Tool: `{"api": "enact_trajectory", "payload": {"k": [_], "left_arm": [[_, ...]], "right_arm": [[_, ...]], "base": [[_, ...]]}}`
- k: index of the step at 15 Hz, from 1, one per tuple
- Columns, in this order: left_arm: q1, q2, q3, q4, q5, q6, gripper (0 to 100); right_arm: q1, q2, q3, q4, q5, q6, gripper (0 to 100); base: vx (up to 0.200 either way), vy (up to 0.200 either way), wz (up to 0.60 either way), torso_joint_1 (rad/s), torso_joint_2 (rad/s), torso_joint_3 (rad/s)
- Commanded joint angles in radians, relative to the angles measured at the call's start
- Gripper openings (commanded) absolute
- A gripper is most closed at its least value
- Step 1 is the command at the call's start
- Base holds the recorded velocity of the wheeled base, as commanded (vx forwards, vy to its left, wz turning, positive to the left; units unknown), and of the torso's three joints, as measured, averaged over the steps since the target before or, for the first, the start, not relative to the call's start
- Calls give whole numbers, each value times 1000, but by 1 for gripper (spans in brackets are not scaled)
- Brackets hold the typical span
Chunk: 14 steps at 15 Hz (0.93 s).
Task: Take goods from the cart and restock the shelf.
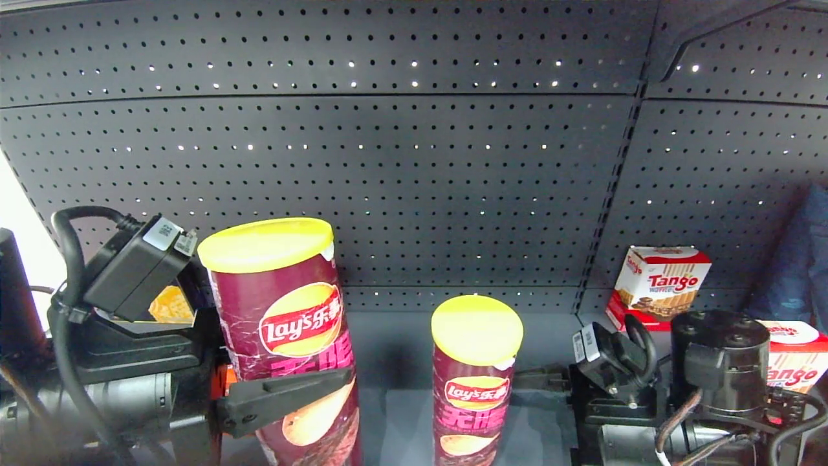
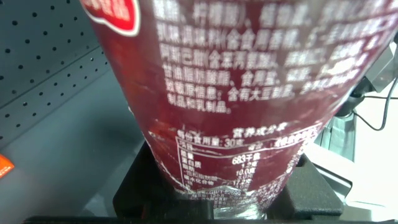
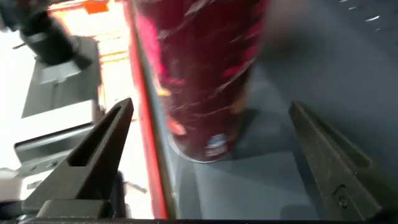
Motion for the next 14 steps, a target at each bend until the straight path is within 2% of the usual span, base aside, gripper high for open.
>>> {"api": "enact_trajectory", "payload": {"k": [1, 3, 6, 9, 10, 11, 12, 14], "left_arm": [[1, 0, 1, 0, 0, -1, 0], [1, -3, 2, 0, 0, -1, 0], [1, -8, 2, 0, 0, -1, 0], [1, -11, 1, 0, -2, -1, 0], [1, -11, 1, 0, -2, -1, 0], [1, -13, -1, 0, -2, -1, 0], [1, -11, -2, 0, -2, 2, 0], [1, -11, -1, -2, 0, 16, 0]], "right_arm": [[-10, -52, -3, 5, -25, 1, 100], [-8, -185, -14, 88, -48, 4, 100], [-1, -391, -44, 315, -82, 4, 100], [1, -654, -153, 619, -212, 4, 100], [1, -654, -153, 619, -212, 4, 100], [2, -782, -193, 786, -355, 4, 100], [2, -857, -206, 877, -452, 4, 100], [-2, -949, -192, 960, -576, 7, 100]], "base": [[0, 0, 0, 0, 0, 0], [0, 0, 0, 0, 0, 0], [0, 0, 0, 0, 0, 0], [0, 0, 0, 0, 0, 0], [0, 0, 0, 0, 0, 0], [0, 0, 0, 0, 0, 0], [0, 0, 0, 0, 0, 0], [0, 0, 0, 0, 0, 0]]}}
